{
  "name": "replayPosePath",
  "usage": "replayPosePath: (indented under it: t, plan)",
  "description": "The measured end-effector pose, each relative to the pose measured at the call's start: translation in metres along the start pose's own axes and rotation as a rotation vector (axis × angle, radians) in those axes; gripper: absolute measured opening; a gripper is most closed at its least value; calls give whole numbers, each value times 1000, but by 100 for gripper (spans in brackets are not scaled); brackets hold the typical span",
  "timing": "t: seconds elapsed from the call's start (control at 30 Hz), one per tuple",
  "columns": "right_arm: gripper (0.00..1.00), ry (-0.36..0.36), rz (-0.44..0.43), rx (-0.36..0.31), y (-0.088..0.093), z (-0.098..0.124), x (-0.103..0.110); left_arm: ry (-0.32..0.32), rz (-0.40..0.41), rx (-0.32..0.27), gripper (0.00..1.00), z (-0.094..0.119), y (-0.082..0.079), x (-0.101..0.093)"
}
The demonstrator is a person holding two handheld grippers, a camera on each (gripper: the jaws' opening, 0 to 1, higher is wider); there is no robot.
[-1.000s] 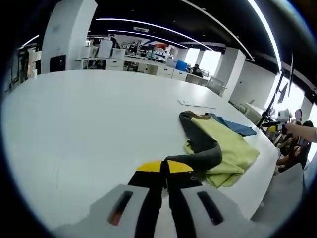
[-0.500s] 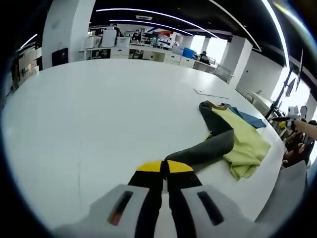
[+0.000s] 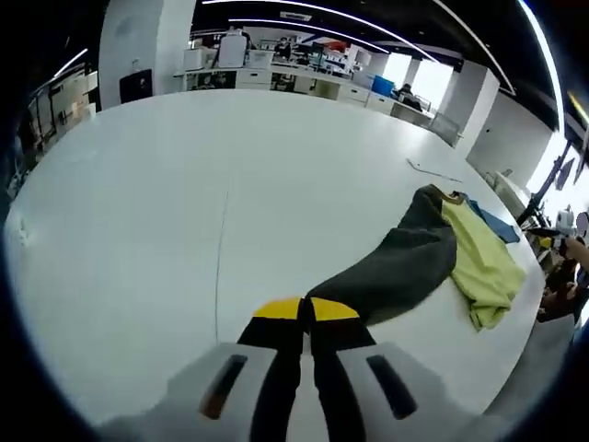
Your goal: Fold the garment on the visible template until the final outline fits inside the template.
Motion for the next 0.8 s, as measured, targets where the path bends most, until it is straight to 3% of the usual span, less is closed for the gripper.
replayPosePath:
  t: [0.2, 0.47, 0.8]
  plan:
    - [80, 10, 2, 7, -2, -1, -2, -18, -42, 86, 0, -22, 3, 16]
    - [79, 31, -12, 38, 5, 2, -10, -40, -73, 142, 0, -48, 2, 27]
    - [79, 61, -31, 53, 15, 6, -16, -71, -96, 127, 0, -66, -16, 38]
Point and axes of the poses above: the point that each gripper's makers call its tool centre point, and the gripper's own axes: z roughly backward along the fingers, x roughly to its left, y roughly out of its underside, the point moved 3 cm from there along z, roughly backward along the fingers, and after that the axes turned 7 degrees about -y, right-handed, at the moved point
